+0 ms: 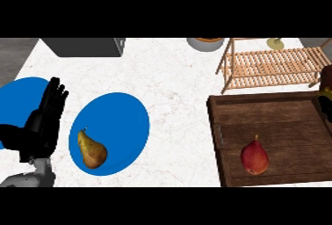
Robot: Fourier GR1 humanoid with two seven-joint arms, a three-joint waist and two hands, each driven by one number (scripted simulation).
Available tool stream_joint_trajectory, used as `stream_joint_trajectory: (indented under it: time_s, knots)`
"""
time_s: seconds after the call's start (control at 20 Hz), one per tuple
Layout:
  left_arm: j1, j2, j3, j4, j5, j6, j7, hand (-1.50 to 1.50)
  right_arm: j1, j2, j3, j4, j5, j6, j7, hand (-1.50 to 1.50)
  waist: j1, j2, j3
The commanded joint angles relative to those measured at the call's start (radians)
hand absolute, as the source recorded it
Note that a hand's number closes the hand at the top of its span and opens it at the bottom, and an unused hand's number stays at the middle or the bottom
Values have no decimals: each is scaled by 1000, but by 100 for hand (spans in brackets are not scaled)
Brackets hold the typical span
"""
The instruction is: Pick the sweet potato from the tray and place it in the tiered shelf
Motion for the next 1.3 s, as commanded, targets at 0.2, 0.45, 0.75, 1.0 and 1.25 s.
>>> stream_joint_trajectory:
  time_s: [0.2, 0.45, 0.75, 1.0, 1.25]
  knots:
    - [11, -3, 17, -34, 8, -36, 10, 0, -142, -31, 0, 281, 63, -171, -87, 150, 16, 3, 0]
    - [-3, -14, 9, -17, -11, -48, 16, 0, -177, -47, 7, 479, 92, -288, -218, 150, 12, 4, 1]
    - [-30, -32, 23, -11, -33, -24, 34, 0, -235, -76, -25, 727, 75, -420, -401, 150, 11, 4, 1]
    - [-21, -68, -12, -28, -69, 0, 33, 0, -348, -83, -22, 985, 89, -542, -528, 150, 16, 5, 1]
    - [-38, -14, 35, -56, -19, -62, 73, 0, -484, -100, -24, 1239, 121, -634, -580, 150, 25, 7, 1]
